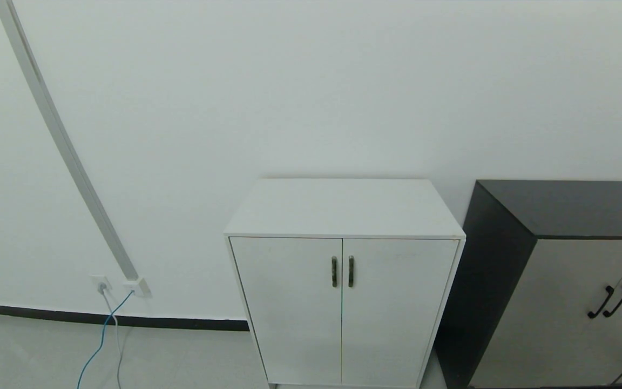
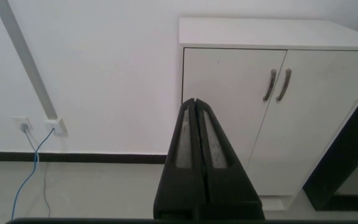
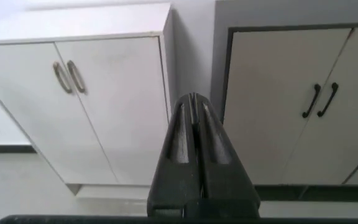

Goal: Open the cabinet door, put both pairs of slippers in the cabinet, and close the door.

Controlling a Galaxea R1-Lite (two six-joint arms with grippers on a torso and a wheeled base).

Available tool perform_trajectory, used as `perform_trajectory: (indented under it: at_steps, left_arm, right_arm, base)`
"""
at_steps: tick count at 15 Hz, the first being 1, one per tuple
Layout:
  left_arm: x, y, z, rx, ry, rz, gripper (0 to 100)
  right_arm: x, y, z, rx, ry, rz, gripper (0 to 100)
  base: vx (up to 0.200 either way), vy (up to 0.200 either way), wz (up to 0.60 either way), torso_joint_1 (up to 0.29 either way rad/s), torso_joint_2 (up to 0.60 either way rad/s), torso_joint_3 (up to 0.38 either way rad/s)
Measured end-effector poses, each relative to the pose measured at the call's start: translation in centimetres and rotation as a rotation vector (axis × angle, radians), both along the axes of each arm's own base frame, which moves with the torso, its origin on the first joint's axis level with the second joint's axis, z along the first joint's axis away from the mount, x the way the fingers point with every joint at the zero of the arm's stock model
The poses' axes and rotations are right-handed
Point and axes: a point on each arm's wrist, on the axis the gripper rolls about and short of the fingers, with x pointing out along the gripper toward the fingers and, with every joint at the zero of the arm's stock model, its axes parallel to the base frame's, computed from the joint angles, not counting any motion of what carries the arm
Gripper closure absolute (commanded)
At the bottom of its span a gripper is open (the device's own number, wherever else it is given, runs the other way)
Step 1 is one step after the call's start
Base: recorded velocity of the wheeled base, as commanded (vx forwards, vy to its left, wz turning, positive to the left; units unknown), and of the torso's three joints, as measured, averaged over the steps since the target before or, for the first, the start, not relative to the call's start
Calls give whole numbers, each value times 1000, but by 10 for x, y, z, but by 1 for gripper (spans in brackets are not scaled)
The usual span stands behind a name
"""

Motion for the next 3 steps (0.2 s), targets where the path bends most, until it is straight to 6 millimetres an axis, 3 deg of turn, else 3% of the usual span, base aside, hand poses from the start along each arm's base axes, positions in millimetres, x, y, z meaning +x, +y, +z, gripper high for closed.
perform_trajectory:
  at_steps: [3]
  left_arm:
    - [0,0,0,3,0,0,100]
  right_arm:
    - [-1,-1,0,44,-21,-28,100]
  base:
    - [0,0,0,0,0,0]
